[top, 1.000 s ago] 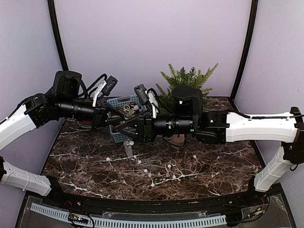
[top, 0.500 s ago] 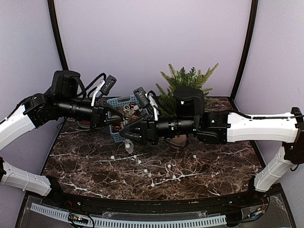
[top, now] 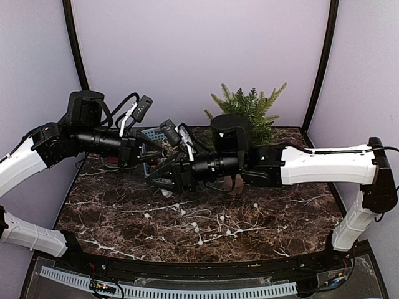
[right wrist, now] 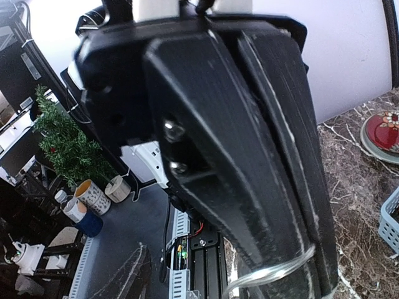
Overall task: Decorate the small christmas tree
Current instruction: Pass from the left arm to the right, then pass from the right arm to the left, then place the side of the string light in the gap of branches.
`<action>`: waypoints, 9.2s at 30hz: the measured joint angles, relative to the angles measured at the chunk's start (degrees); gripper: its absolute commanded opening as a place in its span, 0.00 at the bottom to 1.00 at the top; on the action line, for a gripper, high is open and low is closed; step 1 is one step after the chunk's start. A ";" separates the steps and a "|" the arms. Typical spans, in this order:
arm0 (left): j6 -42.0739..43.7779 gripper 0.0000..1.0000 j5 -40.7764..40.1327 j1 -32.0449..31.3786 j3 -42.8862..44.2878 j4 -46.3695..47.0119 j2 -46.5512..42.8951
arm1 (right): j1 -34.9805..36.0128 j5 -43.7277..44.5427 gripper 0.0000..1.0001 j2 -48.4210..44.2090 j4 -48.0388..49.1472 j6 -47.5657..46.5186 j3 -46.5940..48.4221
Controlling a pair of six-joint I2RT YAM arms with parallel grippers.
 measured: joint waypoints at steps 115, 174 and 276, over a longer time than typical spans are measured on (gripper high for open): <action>3.54 0.87 -15.26 -7.82 -18.84 21.88 3.37 | 1.73 21.16 0.00 -17.03 -7.63 13.09 -17.94; -5.57 0.00 -41.13 -11.15 -17.20 19.19 -4.39 | 9.46 36.17 0.51 6.29 11.74 9.11 -26.29; -6.32 0.65 -26.34 -7.26 -25.79 46.36 19.67 | 10.10 54.42 0.00 -57.51 -32.17 8.48 -21.66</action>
